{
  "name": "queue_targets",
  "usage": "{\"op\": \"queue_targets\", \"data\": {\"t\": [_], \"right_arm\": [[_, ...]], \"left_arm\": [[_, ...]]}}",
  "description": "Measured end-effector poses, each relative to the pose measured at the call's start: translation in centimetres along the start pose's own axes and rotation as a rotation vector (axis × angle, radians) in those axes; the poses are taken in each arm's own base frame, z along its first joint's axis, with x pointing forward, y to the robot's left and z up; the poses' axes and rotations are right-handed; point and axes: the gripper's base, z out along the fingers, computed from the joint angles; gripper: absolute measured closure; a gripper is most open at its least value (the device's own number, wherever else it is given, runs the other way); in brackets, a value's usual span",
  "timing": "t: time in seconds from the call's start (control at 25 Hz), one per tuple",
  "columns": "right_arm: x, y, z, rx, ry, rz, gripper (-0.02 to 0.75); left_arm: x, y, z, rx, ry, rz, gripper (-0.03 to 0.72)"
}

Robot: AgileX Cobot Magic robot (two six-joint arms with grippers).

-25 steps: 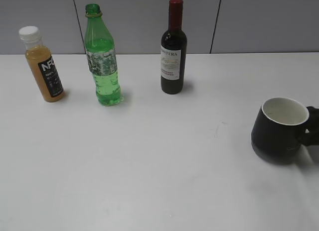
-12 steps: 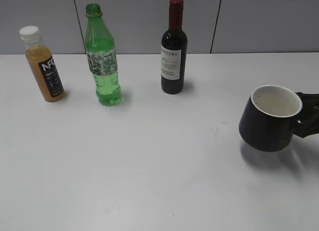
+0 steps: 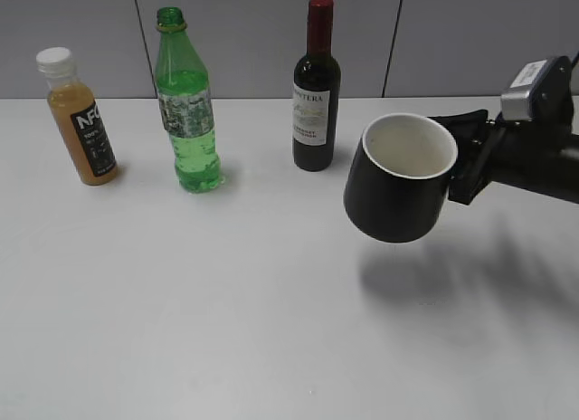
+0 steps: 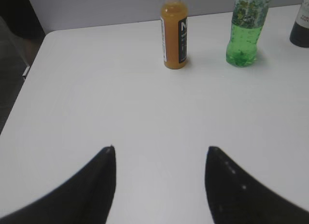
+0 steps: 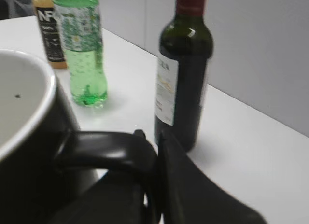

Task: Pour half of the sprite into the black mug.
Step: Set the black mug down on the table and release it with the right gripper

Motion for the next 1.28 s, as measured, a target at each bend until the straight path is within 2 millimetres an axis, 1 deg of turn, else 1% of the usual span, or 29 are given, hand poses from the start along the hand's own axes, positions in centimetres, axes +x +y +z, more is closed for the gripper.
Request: {"op": "queue_targets", "data": {"t": [0.08,0.16,0.28,0.44,0.56,0.8,0.92,1.04,1.28], "right_arm": [[0.3,0.1,1.3,-0.067,0.013,0.016,0.697],[1.1,0.1,2.6,-0.128,0.038,0.035,0.697],[2.0,0.7,4.5,-0.205,0.065,0.038,0.698],[2.3,2.0,7.1,-0.289,0.066,0.016,0.698],[2.5,3.0,8.6,-0.341,0.063,0.001,0.698],[3.9,4.2,10.8,-0.403,0.075,0.003,0.698],[3.9,5.0,12.1,-0.439,0.066,-0.017,0.699],[4.1,5.4,13.2,-0.464,0.056,-0.028,0.699],[5.5,5.5,13.9,-0.467,0.07,-0.005,0.699]], "left_arm": [[0.0,0.0,0.0,0.0,0.0,0.0,0.24],[0.0,0.0,0.0,0.0,0.0,0.0,0.24],[0.0,0.0,0.0,0.0,0.0,0.0,0.24],[0.0,0.0,0.0,0.0,0.0,0.0,0.24],[0.0,0.0,0.0,0.0,0.0,0.0,0.24],[0.0,0.0,0.0,0.0,0.0,0.0,0.24],[0.0,0.0,0.0,0.0,0.0,0.0,0.24],[0.0,0.0,0.0,0.0,0.0,0.0,0.24],[0.0,0.0,0.0,0.0,0.0,0.0,0.24]]}}
